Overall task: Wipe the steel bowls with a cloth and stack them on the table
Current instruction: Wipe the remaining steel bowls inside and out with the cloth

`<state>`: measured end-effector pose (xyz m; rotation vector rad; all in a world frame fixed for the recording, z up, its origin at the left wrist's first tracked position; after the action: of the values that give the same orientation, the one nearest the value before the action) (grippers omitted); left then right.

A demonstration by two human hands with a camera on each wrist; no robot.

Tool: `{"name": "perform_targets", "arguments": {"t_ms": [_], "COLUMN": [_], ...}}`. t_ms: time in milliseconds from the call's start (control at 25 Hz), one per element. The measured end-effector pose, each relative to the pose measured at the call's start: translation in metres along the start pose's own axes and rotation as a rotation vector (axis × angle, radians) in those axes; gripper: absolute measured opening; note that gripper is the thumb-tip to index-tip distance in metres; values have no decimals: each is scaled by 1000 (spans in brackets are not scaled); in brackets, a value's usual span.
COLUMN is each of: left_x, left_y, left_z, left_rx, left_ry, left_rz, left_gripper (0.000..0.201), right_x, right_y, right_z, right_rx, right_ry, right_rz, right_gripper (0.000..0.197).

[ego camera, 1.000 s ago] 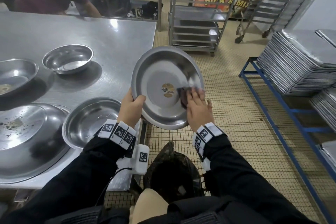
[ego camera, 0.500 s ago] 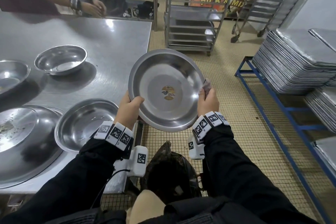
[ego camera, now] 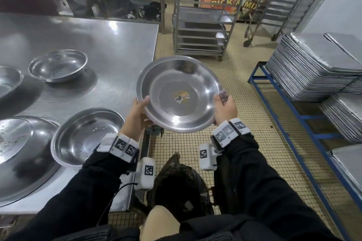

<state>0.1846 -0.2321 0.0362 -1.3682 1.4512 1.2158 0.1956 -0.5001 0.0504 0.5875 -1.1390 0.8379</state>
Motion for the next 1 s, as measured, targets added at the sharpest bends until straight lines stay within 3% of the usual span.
{"name": "perform_targets", "arguments": {"t_ms": [80, 120, 200, 280, 480, 640, 800, 880, 1000], "left_x": [3, 7, 18, 21, 7, 7, -9, -11, -3], "left_y": [0, 1, -1, -2, 6, 14, 16, 17, 15], "left_z": [4, 9, 26, 41, 36, 20, 11, 17, 27], "left_rx": [102, 77, -104, -260, -407, -303, -19, -32, -153], "left_ry": [165, 159, 126, 139, 243, 213, 272, 307, 281], "left_rz": [72, 115, 214, 230, 108, 104, 70, 107, 157], "left_gripper": [54, 51, 44, 40, 23, 33, 40, 38, 30], "right_x": [11, 15, 18, 20, 16, 8, 16, 22, 25], "right_y": [-4, -2, 4, 11, 37, 53, 31, 26, 32], "right_z": [-1, -3, -7, -2, 1, -1, 8, 6, 7], "right_rx": [124, 179, 227, 177, 43, -44, 108, 202, 161], "right_ry": [110, 141, 126, 77, -66, -148, -19, 63, 23], "right_rz": [77, 108, 131, 126, 52, -1, 20, 55, 52], "right_gripper": [21, 20, 23, 26, 20, 19, 22, 27, 30]}}
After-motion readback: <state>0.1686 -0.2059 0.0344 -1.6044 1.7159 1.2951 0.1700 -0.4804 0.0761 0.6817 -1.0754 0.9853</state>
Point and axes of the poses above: each hand's wrist, its own y-axis away from the middle knuckle, its own z-axis out of the back of the hand, x = y × z, the point moved 10 cm from there along -y, towards the middle knuckle, and after that the axes turned 8 degrees about -x, right-handed, at the moved point
